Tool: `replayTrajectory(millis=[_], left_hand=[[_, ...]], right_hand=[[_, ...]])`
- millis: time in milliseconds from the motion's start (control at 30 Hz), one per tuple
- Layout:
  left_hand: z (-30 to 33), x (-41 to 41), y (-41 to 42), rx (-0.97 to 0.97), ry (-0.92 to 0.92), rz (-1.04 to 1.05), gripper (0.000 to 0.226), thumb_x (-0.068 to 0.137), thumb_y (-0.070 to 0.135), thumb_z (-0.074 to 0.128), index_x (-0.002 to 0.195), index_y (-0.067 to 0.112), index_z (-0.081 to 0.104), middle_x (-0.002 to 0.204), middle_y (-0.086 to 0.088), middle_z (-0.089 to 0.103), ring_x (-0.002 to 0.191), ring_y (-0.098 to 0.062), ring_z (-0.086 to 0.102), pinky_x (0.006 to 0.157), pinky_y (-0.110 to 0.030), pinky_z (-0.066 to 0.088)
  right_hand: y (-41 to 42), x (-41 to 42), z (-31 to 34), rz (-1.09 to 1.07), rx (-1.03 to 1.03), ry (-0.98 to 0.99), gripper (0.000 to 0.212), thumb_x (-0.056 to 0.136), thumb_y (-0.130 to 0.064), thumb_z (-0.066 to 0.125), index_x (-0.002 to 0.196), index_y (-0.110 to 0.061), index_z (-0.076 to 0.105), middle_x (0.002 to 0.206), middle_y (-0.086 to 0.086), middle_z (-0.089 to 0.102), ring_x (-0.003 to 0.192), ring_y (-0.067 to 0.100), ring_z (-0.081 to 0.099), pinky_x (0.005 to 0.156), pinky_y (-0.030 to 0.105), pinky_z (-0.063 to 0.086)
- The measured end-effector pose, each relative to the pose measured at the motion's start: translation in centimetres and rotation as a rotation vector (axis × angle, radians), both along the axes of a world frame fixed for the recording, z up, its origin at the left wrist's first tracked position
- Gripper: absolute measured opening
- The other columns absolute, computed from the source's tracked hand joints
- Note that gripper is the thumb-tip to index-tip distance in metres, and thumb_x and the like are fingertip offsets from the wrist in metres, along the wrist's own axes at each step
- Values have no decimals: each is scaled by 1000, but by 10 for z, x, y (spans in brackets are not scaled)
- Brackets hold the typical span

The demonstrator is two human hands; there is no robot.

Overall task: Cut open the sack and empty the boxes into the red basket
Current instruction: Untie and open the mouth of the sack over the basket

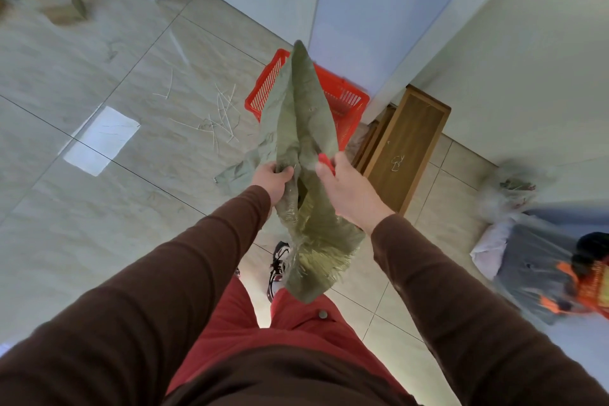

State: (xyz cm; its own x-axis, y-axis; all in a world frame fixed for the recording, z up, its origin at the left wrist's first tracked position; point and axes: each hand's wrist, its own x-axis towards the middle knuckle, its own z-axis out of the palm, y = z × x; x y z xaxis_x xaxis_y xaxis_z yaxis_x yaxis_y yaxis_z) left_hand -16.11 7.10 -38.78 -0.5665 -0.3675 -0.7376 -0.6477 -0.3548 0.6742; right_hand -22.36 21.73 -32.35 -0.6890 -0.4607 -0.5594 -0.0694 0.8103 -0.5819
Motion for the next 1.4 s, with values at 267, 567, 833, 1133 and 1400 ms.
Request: replayTrajectory(millis=[267,567,833,1133,1400], left_hand=[[-4,5,0,-31,-28,-32,23,101,16,57,116,0,65,99,-16,70,88,-30,67,88,-45,58],[-9,7,3,-71,-20,-103,31,101,18,58,126,1,62,119,-24,69,110,-41,67,98,-52,54],[-11,8,8,-49,2,-45,23,101,14,55,120,3,64,108,-18,68,93,-30,65,90,-42,56],[-22,2,7,41,56,-145,11,92,6,66,102,7,71,77,-4,73,65,-17,66,55,-23,55],[-28,0,16,-199,36,-275,6,99,12,60,98,15,65,87,-7,66,81,-22,61,75,-33,49]], right_hand=[[1,22,-15,251,419,-129,34,108,-10,46,139,2,55,107,15,57,87,35,70,64,37,54],[-22,7,-36,220,478,-246,22,109,-8,38,115,2,57,81,14,61,52,25,64,57,39,60],[-24,2,-31,181,314,-192,24,112,-19,41,122,-6,58,98,13,64,67,27,71,59,39,63],[-9,-2,-34,90,91,-182,22,112,-35,40,101,-22,55,75,8,66,49,16,64,45,24,53],[-13,4,-40,-53,146,-264,23,110,-28,39,103,-14,56,76,7,54,56,23,53,45,36,49]])
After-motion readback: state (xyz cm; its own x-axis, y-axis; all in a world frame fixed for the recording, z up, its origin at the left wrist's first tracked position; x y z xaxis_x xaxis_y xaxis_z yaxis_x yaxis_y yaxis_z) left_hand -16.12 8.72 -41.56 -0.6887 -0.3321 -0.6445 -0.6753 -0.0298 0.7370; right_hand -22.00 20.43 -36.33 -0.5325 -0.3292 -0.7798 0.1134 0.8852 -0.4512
